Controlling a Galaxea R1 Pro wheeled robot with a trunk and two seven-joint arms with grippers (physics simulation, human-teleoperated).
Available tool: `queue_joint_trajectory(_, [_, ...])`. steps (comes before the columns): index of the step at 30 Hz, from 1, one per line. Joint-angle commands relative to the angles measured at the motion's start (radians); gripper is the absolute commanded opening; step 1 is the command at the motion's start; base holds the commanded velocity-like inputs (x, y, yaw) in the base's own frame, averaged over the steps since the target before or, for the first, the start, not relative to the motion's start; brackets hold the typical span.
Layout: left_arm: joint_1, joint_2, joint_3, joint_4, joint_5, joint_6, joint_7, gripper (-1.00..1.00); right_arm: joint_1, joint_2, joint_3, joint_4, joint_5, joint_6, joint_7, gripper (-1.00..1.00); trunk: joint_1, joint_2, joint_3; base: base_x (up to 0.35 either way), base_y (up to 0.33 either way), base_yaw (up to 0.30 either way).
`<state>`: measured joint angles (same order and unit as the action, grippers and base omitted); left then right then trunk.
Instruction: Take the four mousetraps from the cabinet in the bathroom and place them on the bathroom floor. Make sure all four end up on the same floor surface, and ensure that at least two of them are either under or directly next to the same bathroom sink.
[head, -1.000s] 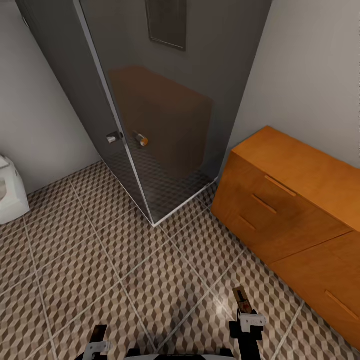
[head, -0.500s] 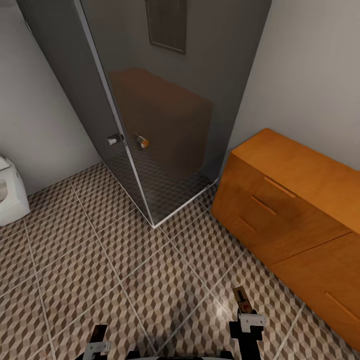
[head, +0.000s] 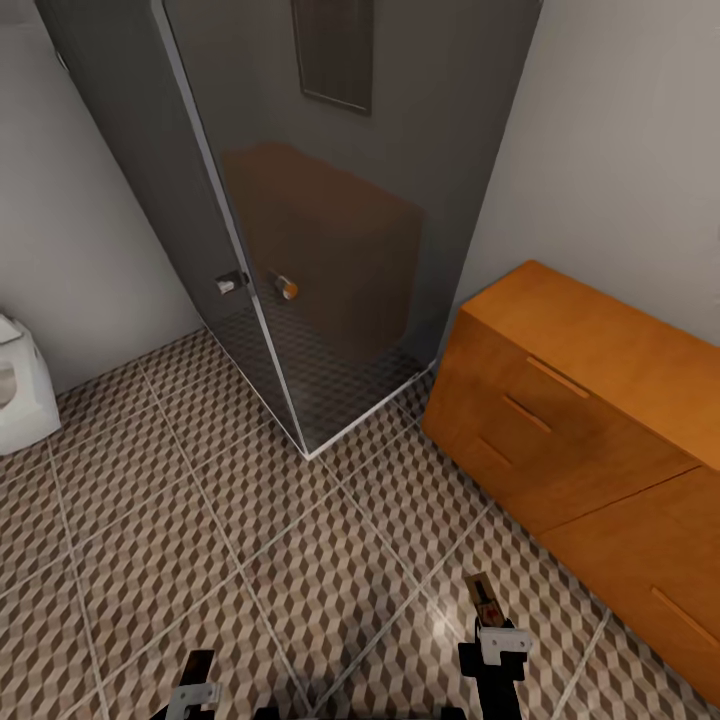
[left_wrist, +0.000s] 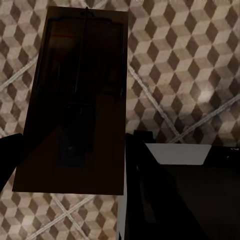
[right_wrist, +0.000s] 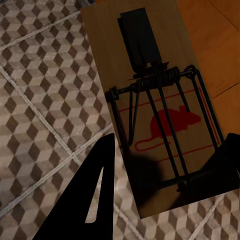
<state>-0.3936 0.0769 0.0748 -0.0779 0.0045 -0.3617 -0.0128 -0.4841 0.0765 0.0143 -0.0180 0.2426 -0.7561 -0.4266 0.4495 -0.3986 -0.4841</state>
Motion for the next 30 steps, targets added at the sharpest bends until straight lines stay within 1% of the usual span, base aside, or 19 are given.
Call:
queue_joint_trajectory(1, [-0.001, 0.0, 0.006, 0.002, -0.003, -0.003, 0.002, -1.0, -0.001, 0.0, 0.001, 0.001, 0.007, 0.0, -0.009, -1.0, 0.001, -0.001, 0.0, 0.0, 0.0, 0.0])
queue_joint_trajectory(30, [-0.001, 0.0, 0.006, 0.012, -0.003, -0.003, 0.002, -1.0, -0.001, 0.0, 0.001, 0.001, 0.007, 0.0, -0.009, -1.0, 0.001, -0.001, 0.047, 0.0, 0.0, 0.0])
